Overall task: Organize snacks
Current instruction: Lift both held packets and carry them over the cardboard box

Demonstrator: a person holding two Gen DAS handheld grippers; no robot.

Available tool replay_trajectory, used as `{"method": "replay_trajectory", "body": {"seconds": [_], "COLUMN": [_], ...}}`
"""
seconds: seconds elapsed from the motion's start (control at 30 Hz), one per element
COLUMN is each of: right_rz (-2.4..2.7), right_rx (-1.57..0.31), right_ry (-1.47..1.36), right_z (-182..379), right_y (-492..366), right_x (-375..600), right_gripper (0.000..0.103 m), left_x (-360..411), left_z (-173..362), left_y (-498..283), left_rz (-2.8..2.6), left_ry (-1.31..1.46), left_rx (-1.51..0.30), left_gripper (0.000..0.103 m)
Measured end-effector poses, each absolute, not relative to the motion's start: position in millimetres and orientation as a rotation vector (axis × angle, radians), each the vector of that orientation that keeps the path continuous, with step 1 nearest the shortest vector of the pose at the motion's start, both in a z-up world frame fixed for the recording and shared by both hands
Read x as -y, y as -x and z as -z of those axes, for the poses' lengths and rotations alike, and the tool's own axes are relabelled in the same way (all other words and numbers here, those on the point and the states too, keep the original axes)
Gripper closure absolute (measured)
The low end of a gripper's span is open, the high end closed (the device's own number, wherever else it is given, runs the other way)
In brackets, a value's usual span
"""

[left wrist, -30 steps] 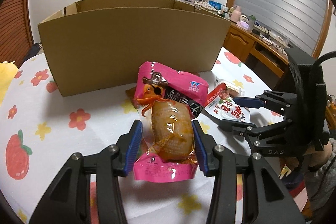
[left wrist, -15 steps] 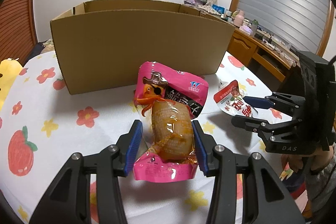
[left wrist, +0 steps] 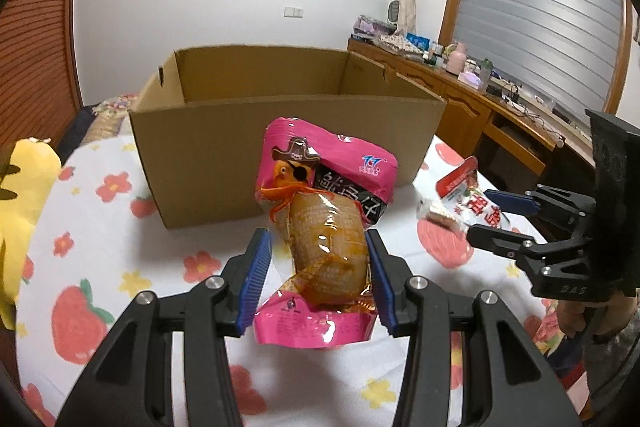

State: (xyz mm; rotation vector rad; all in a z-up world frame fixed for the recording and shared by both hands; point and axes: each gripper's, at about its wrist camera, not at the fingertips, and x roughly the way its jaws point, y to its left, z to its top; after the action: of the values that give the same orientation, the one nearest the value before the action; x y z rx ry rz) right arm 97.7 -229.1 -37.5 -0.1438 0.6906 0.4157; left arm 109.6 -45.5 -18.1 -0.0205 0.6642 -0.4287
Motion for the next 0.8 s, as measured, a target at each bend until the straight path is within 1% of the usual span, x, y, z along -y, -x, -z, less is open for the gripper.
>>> {"method": "replay_trajectory", "body": {"seconds": [0.33, 0.8], "right_rz": [-0.422, -0.433], "right_rx": [-0.597, -0.529], "right_ry": [0.17, 0.196], "right_z": [-5, -43], "right_y": [-103, -137], "right_x": [225, 213], "right_gripper": [0.045, 0.045], "left_x": [31, 25], "left_z": [-15, -52], "left_y": [-121, -158], "left_rz": [0.4, 0.37], "left_ry": [-0.005, -0.036], "left_rx": [-0.59, -0.53], "left_gripper": [0.057, 0.057]}}
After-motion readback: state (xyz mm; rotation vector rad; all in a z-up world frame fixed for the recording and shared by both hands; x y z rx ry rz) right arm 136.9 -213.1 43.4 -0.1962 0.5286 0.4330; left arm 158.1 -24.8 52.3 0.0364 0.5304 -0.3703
